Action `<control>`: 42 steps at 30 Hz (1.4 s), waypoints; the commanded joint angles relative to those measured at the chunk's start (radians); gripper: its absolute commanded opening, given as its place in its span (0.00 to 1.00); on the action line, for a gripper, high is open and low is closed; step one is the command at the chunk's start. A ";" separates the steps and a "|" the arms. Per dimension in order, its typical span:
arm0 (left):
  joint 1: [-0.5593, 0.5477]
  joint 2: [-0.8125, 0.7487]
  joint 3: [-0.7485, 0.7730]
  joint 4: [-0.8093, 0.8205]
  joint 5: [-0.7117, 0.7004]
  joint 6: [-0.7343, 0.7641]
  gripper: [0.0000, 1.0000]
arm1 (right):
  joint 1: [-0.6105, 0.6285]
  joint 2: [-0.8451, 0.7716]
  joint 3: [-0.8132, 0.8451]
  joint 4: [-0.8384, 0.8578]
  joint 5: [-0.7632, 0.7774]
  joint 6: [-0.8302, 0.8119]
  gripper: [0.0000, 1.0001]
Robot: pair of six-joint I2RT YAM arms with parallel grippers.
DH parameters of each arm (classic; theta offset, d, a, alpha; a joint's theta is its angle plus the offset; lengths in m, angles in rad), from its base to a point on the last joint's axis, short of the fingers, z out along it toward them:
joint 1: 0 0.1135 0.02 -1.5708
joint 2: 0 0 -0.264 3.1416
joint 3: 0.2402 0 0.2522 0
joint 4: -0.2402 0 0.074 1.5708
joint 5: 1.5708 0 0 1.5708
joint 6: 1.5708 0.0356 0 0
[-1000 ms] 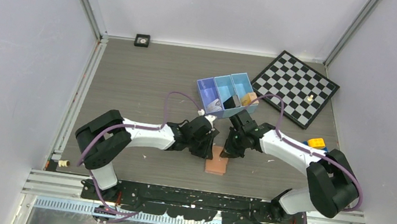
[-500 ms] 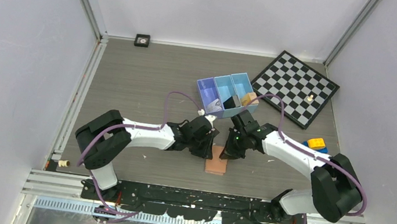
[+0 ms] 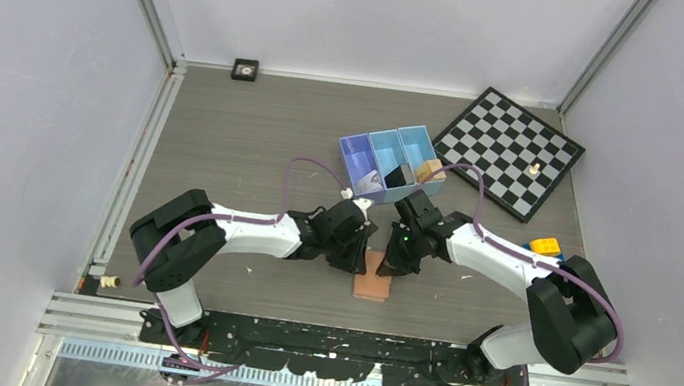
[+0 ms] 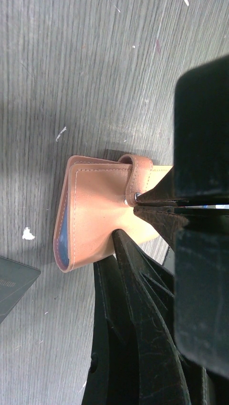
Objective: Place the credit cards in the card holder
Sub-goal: Close the card holder at the center of the board.
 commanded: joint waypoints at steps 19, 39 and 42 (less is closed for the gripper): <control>-0.011 0.031 -0.008 -0.064 -0.047 0.020 0.17 | 0.007 0.017 0.000 0.097 0.008 0.027 0.01; -0.010 0.024 -0.011 -0.066 -0.052 0.019 0.16 | 0.003 0.073 -0.028 0.066 0.067 0.045 0.00; -0.011 0.023 -0.012 -0.068 -0.051 0.021 0.16 | -0.004 0.060 -0.043 0.058 0.078 0.050 0.00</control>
